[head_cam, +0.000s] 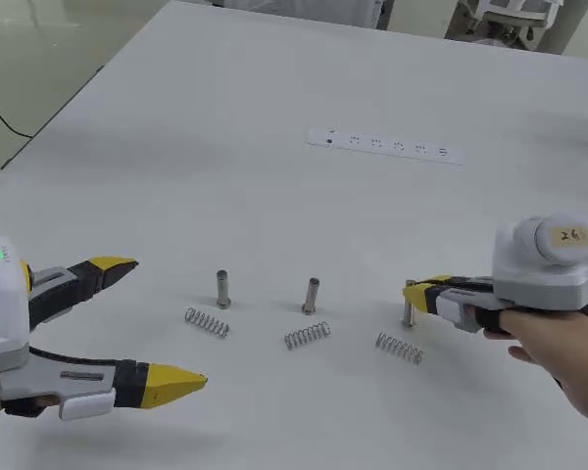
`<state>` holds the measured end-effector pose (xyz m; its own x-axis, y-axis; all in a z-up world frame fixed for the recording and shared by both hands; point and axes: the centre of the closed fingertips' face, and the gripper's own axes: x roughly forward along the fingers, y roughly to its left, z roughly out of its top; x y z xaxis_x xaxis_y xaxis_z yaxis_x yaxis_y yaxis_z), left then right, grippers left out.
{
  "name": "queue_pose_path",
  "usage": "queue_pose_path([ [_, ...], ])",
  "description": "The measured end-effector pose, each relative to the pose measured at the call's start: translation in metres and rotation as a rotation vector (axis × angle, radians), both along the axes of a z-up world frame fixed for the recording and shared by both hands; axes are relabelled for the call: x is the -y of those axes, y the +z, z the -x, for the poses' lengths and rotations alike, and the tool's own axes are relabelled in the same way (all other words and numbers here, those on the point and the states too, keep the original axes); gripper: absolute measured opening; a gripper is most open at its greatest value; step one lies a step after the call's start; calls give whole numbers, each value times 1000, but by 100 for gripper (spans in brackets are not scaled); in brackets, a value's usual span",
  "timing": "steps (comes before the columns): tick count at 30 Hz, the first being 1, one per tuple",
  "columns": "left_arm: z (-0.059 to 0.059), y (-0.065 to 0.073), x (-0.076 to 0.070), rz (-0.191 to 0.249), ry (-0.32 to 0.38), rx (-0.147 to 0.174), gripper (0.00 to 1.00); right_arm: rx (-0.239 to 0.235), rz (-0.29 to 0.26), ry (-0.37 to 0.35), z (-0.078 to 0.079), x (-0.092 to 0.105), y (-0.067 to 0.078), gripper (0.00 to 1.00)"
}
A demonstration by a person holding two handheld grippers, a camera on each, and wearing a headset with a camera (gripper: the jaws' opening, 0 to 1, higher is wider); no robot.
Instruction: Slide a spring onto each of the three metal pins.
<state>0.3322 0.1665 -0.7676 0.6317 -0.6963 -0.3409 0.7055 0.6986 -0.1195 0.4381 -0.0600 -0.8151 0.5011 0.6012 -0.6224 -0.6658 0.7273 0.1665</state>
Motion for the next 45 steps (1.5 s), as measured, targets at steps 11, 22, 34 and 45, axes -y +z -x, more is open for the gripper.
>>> queue_pose_path([
  [11,3,-1,3,-3,-10,-5,97,46,19,25,5,0,3,5],
  [22,1,2,2,-3,-7,2,96,79,54,62,12,2,3,5],
  [34,2,2,4,-4,-10,2,96,75,52,69,17,5,-1,6],
  [45,4,1,3,-3,-6,-3,97,68,22,52,18,3,0,15],
])
